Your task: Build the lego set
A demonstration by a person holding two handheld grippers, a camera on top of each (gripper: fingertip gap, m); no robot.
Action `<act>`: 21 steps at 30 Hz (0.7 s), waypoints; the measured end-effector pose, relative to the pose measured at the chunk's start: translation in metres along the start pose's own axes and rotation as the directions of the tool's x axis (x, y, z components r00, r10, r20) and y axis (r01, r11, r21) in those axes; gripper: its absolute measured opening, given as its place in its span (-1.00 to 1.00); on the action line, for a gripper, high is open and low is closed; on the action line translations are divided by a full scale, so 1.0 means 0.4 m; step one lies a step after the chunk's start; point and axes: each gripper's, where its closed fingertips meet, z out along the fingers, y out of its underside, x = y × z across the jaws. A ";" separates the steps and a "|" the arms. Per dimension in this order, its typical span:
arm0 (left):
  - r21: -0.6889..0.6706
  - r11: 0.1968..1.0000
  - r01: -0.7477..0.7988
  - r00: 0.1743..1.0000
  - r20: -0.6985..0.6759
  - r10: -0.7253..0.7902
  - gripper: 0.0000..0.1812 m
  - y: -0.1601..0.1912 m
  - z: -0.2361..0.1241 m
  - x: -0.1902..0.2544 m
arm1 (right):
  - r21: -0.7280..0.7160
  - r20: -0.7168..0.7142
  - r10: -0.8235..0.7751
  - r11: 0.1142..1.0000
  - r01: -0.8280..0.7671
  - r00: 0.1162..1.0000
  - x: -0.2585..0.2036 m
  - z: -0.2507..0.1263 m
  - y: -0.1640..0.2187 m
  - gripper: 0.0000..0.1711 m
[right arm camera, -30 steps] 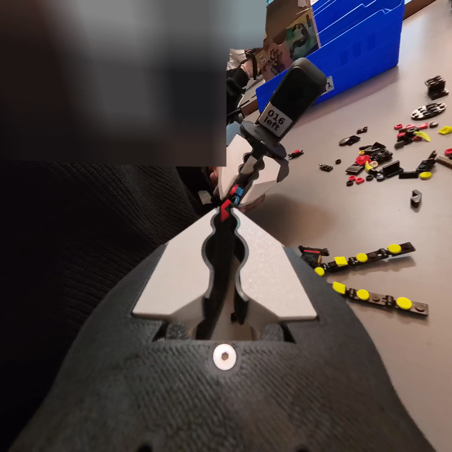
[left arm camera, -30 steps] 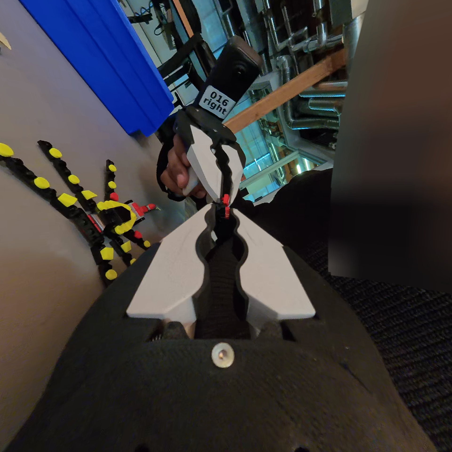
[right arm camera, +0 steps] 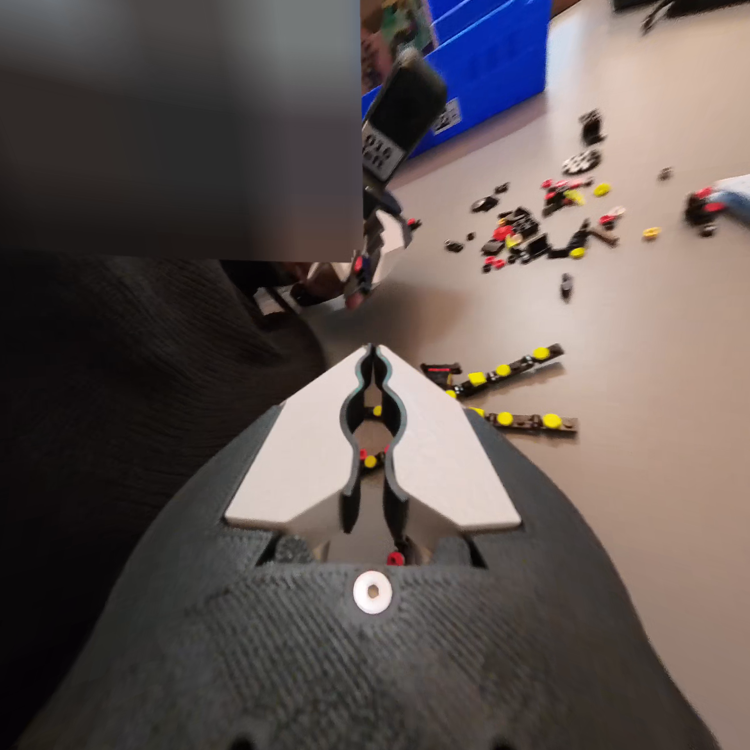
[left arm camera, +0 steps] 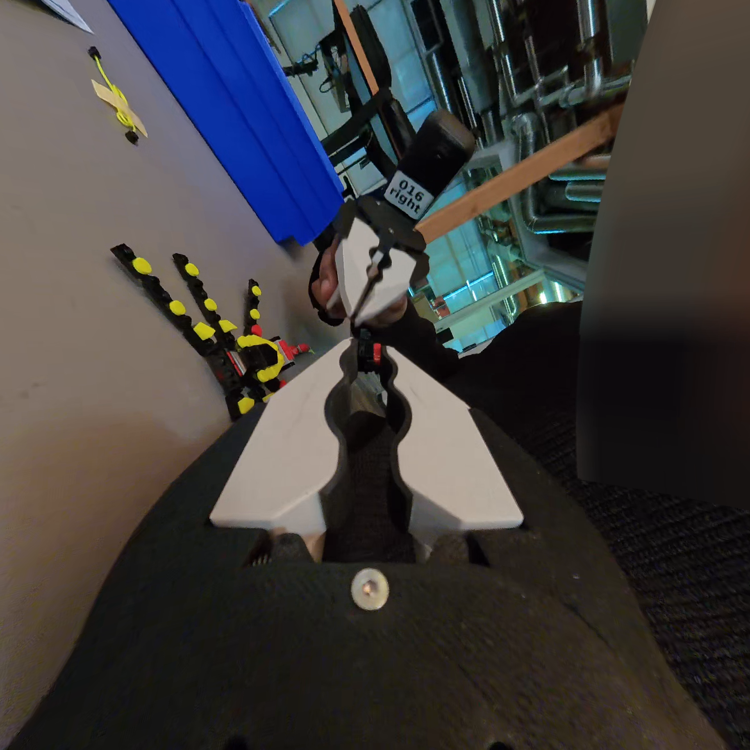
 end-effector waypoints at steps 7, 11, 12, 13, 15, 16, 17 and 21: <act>-0.070 0.996 -0.064 0.995 0.069 0.068 -0.92 0.030 0.024 -0.015 | -0.165 -0.005 -0.149 0.975 0.146 0.989 -0.038 0.024 0.053 -0.87; -0.082 0.991 -0.107 0.984 0.136 0.117 -0.92 0.030 0.022 -0.034 | -0.248 -0.046 -0.211 0.949 0.193 0.976 -0.022 0.057 0.089 -0.76; -0.095 0.989 -0.113 0.980 0.152 0.127 -0.92 0.034 0.022 -0.040 | -0.240 -0.059 -0.214 0.951 0.194 0.975 -0.018 0.059 0.085 -0.72; -0.106 0.987 -0.119 0.976 0.169 0.135 -0.92 0.037 0.023 -0.046 | -0.222 -0.068 -0.218 0.955 0.198 0.974 -0.015 0.058 0.076 -0.71; -0.133 0.981 -0.140 0.961 0.222 0.167 -0.92 0.041 0.024 -0.066 | -0.164 -0.097 -0.228 0.964 0.210 0.969 -0.010 0.051 0.049 -0.71; -0.162 0.974 -0.159 0.944 0.265 0.198 -0.92 0.044 0.023 -0.083 | -0.134 -0.118 -0.236 0.966 0.220 0.965 -0.004 0.044 0.034 -0.71; -0.199 0.963 -0.183 0.921 0.308 0.238 -0.92 0.047 0.023 -0.101 | -0.108 -0.143 -0.245 0.967 0.231 0.959 0.002 0.036 0.020 -0.72; -0.459 0.863 -0.212 0.788 0.442 0.429 -0.92 0.020 0.011 -0.168 | -0.003 -0.275 -0.250 0.966 0.260 0.928 0.044 -0.008 -0.043 -0.76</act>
